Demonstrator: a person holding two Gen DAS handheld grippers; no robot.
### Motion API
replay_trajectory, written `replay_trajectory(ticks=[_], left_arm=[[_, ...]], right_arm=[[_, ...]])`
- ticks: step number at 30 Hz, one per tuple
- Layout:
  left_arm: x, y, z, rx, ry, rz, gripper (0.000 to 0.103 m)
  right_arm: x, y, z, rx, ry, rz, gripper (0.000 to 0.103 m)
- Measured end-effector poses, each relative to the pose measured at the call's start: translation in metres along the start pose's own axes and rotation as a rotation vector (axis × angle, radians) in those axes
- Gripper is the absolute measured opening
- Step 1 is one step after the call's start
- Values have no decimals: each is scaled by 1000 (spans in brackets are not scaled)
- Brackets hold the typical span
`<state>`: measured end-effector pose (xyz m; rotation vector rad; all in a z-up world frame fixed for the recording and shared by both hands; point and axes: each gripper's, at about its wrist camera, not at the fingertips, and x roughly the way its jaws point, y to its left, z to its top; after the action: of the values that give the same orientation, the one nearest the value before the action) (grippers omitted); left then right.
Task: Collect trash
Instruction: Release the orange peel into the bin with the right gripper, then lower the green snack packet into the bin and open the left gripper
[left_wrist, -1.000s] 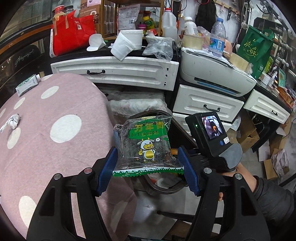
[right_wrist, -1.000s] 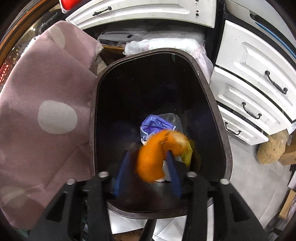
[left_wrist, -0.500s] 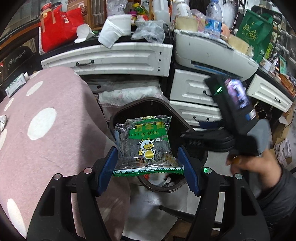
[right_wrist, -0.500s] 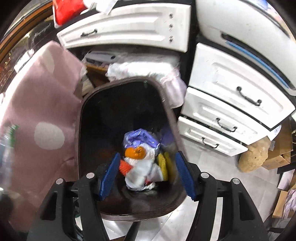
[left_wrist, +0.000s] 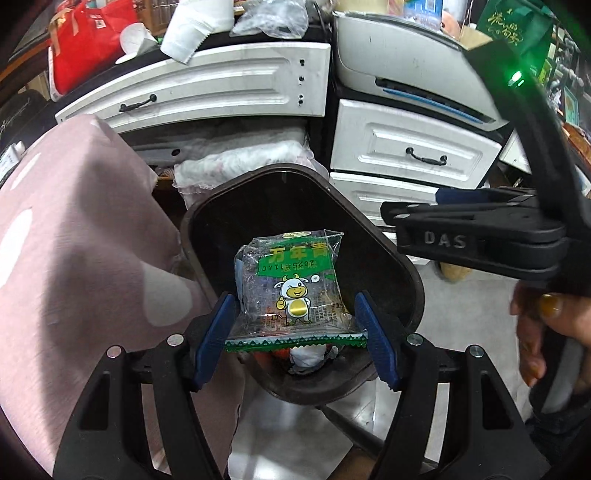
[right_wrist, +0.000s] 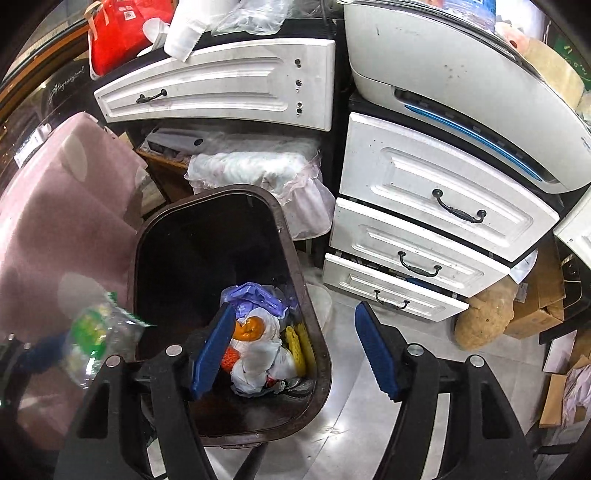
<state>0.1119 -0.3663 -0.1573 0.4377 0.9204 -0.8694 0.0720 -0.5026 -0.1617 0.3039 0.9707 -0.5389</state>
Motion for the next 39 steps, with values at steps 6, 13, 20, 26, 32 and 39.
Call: replay_trajectory(ticks=[6, 13, 20, 26, 32, 39], left_arm=[[29, -2, 0, 16, 48, -6, 67], [42, -10, -2, 42, 70, -22, 76], [36, -13, -7, 53, 58, -26, 85], [18, -18, -11, 73, 21, -13, 88], [-8, -22, -15, 100, -31, -5, 91], [-42, -17, -22, 92, -85, -7, 91]], right_arm=[[-2, -2, 1, 5, -8, -8, 66], [0, -4, 1, 11, -1, -6, 66], [0, -4, 0, 12, -4, -6, 69], [-2, -5, 1, 16, -11, -11, 76], [-6, -6, 3, 13, -18, -14, 78], [-15, -5, 5, 6, -41, -7, 78]])
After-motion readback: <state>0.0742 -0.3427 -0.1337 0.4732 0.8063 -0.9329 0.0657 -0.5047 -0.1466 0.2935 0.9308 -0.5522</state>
